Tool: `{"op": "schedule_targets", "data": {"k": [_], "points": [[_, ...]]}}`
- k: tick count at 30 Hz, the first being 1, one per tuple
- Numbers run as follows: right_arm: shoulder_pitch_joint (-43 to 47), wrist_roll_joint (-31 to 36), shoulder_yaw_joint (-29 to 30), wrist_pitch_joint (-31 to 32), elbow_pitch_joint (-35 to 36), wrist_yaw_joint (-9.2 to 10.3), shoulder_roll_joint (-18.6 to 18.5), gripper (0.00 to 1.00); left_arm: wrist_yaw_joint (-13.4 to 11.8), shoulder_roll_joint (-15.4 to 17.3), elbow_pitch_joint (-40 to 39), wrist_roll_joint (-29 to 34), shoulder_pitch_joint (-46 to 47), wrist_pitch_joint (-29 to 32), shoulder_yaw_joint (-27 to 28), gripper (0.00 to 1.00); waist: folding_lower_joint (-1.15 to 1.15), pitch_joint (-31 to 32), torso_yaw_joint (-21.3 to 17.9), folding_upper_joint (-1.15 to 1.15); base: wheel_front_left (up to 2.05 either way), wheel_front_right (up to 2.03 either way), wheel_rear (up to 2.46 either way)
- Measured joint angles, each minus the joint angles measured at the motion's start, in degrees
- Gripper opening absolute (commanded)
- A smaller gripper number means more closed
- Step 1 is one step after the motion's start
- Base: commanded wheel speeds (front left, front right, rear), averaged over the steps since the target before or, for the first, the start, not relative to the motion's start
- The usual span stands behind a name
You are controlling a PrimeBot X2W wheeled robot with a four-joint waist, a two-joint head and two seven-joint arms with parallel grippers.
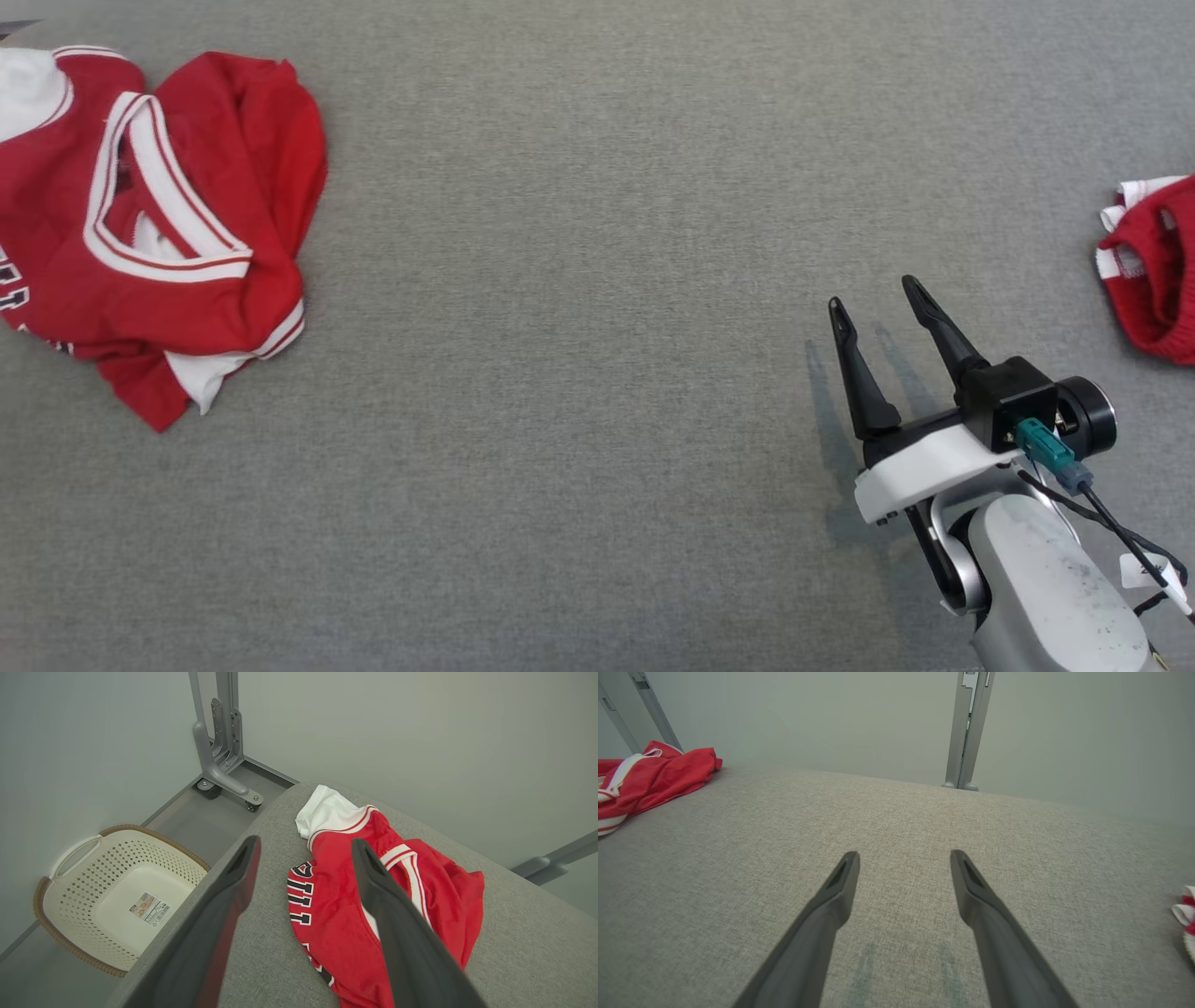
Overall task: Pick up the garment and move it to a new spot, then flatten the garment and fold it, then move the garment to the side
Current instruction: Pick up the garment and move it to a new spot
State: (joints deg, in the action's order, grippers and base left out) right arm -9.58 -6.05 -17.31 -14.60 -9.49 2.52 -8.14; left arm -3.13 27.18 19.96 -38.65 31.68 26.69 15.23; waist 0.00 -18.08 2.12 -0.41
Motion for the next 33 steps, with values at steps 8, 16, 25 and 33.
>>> {"op": "schedule_targets", "data": {"k": [8,16,25,33], "points": [[-0.56,0.00,0.82,0.00,-0.83,-0.27,0.08,1.00,0.00,-0.31,2.04,-0.01,-0.01,0.35,-0.79,1.00,0.00,-1.67,-5.23,0.00,0.00,0.00,0.00],[-0.90,0.00,0.63,0.00,-1.41,-1.00,0.59,1.00,-0.18,0.07,4.90,-0.01,-0.47,3.88,-1.53,1.00,0.00,-3.10,-7.44,0.00,0.00,0.00,0.00],[-1.80,0.08,1.07,0.00,-2.05,-1.05,0.57,1.00,-0.15,-0.79,8.15,1.07,-4.78,7.38,-5.94,1.00,0.00,-4.89,-9.09,0.00,0.00,0.00,0.00],[-1.83,0.09,1.68,0.00,-2.98,-1.45,0.56,1.00,0.15,-1.14,9.59,2.87,-4.96,6.47,-7.77,0.24,0.00,-4.51,-9.81,0.00,0.00,0.00,0.00]]}}
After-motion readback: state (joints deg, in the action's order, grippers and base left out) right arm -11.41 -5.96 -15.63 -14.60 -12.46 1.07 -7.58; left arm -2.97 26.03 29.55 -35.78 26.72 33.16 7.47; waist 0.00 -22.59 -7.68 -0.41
